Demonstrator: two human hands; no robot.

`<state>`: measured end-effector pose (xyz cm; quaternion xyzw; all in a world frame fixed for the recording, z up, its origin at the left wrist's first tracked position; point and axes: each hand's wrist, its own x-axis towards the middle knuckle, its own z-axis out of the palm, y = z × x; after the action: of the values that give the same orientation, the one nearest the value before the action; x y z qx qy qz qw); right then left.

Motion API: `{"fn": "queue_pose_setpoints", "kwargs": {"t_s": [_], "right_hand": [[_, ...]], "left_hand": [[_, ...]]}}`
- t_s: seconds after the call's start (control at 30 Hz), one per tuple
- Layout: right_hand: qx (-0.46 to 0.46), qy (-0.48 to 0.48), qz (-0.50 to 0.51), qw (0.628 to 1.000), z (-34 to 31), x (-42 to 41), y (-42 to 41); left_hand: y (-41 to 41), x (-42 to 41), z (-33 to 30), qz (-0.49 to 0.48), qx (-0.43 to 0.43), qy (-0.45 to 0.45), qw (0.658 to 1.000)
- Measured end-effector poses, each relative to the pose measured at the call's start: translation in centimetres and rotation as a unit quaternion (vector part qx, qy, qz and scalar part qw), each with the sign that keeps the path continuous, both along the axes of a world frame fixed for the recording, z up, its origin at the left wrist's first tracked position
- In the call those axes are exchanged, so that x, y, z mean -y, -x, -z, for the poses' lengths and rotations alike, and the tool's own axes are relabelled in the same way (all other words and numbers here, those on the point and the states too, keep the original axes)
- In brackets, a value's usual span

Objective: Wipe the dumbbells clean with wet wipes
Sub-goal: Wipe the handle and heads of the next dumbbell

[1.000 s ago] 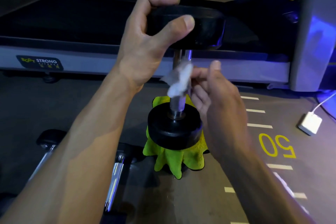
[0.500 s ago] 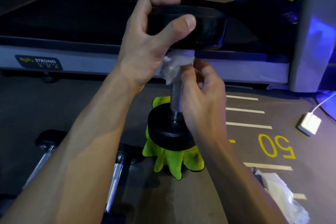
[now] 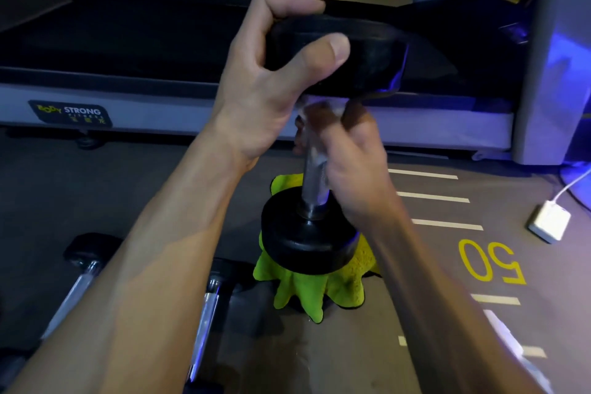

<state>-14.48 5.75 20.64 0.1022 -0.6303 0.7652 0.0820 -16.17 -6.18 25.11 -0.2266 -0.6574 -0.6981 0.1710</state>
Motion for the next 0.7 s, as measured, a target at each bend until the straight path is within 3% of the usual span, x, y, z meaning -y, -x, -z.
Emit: {"fn": "queue_pose_setpoints", "kwargs": {"t_s": [0.1,0.17,0.23,0.27,0.33,0.37,0.4,0.47,0.53,0.57,0.63,0.7], "right_hand": [[-0.052,-0.171,0.181,0.967,0.6,1.3,-0.5],[-0.060,-0.197,0.198,0.958,0.5,0.8,-0.1],[-0.007,-0.111,0.079,0.991,0.0,-0.3,0.9],[0.034,-0.006,-0.029,0.999,-0.2,-0.8,1.4],[0.107,0.165,-0.201,0.960,-0.9,-1.4,2.0],[0.109,0.186,-0.220,0.951,-0.8,-1.5,2.1],[0.093,0.165,-0.196,0.962,-0.4,-1.4,2.2],[0.009,0.007,-0.034,0.999,0.7,-0.5,1.6],[-0.065,-0.152,0.164,0.973,1.8,1.1,0.5],[-0.079,-0.173,0.218,0.957,2.1,1.8,0.1],[-0.073,-0.200,0.229,0.950,2.2,1.7,0.2],[-0.051,-0.177,0.139,0.973,1.7,0.0,1.2]], "left_hand": [[-0.2,-0.5,-0.1,0.006,-0.013,0.014,1.000],[-0.1,-0.8,-0.1,0.001,-0.011,0.020,1.000],[0.1,-0.7,-0.2,-0.012,-0.006,0.023,1.000],[0.2,-0.7,-0.3,-0.017,-0.003,0.027,0.999],[0.4,-0.6,-0.2,-0.016,0.001,0.028,0.999],[0.5,-0.6,-0.2,-0.013,0.002,0.024,1.000],[0.5,-0.6,-0.2,-0.013,0.002,0.019,1.000],[0.5,-0.8,-0.1,-0.022,-0.003,0.017,1.000],[0.3,-1.0,-0.1,-0.029,-0.010,0.028,0.999],[0.3,-1.1,-0.1,-0.029,-0.014,0.033,0.999],[0.3,-1.2,0.0,-0.032,-0.018,0.037,0.999],[0.4,-1.2,0.0,-0.044,-0.017,0.040,0.998]]}}
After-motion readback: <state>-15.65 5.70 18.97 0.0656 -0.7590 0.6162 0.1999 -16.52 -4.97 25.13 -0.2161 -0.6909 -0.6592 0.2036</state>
